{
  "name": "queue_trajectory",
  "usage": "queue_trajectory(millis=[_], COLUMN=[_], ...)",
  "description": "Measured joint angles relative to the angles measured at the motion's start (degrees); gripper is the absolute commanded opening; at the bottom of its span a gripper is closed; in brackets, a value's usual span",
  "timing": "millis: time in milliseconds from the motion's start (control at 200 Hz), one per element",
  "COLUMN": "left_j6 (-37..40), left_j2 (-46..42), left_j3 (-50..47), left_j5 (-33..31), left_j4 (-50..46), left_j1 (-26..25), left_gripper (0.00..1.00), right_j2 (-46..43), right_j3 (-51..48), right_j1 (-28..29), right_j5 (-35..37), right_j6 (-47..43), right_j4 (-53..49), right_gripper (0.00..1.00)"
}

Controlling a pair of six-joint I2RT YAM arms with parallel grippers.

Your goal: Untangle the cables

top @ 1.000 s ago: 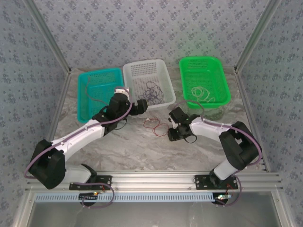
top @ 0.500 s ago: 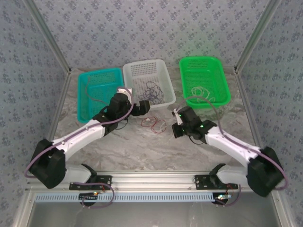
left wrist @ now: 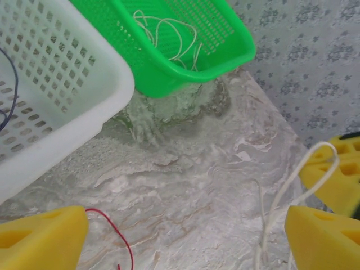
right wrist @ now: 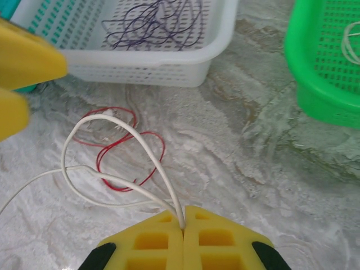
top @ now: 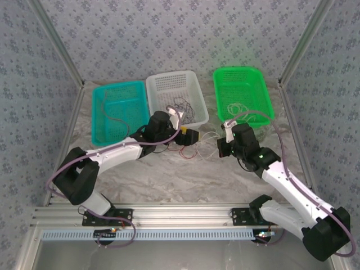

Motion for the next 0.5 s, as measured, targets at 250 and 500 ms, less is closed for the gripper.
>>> queue_trajectory(millis=[250,500], left_j6=[-3.7,-8.1], left_j2=[0.2,4.6], left_j3=[-1.6,-1.8], left_j5=[2.7,4.8], left_j4=[5.4,10.4], left_j1=[-0.9,-3.7], left_gripper=[0.85,0.68], right_j2=[-0.9,-3.9], right_j3=[-0.7,-2.9], right_j1=[-1.7,-1.8], right_j5=[3.0,4.8], right_j6=[2.4,4.8], right_j4=[3.5,6.7], right_gripper=[0.04,0.04])
